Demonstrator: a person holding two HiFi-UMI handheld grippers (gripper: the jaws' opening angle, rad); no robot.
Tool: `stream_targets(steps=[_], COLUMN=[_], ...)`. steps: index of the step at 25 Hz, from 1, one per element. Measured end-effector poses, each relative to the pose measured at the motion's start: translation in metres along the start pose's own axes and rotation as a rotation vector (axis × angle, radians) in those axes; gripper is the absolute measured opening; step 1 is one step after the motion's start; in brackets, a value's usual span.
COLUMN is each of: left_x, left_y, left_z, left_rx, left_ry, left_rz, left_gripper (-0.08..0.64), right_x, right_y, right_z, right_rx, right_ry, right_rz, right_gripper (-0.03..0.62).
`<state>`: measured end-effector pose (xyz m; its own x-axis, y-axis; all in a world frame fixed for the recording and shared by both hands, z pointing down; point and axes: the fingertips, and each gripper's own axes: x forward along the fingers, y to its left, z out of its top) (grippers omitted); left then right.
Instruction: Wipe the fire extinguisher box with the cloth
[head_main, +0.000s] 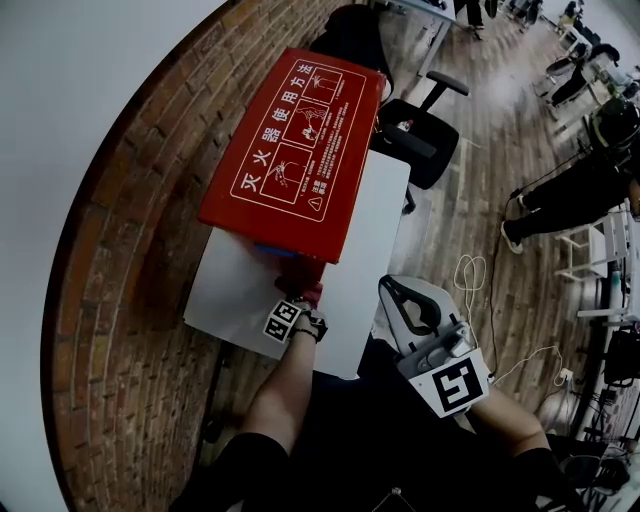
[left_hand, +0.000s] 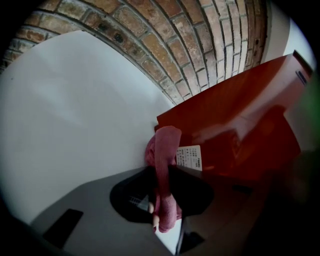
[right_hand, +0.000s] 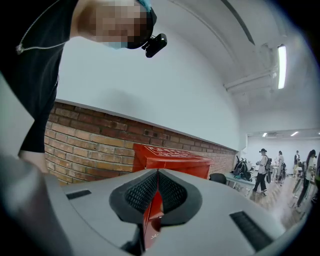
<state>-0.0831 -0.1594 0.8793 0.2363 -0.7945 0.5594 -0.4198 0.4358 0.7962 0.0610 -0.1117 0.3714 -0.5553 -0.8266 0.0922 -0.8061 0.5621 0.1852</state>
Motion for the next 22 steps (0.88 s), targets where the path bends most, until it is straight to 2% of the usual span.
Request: stream_targets(steps=[9, 22], left_x=[-0.007, -0.022], left_y=[-0.017, -0.039], left_z=[-0.006, -0.005], left_rx=[-0.104, -0.207], left_ry=[-0.020, -0.026], left_rz=[-0.045, -0.112], left_gripper=[0.129, 0.129], right_x=[-0.006, -0.008], right_y=[-0.001, 0.010], right_z=[-0.001, 0.001], right_rx=[0.005, 0.011], right_ry=[-0.004, -0.016], right_rz=[0.002, 0.016], right_gripper=[0.020, 0.020])
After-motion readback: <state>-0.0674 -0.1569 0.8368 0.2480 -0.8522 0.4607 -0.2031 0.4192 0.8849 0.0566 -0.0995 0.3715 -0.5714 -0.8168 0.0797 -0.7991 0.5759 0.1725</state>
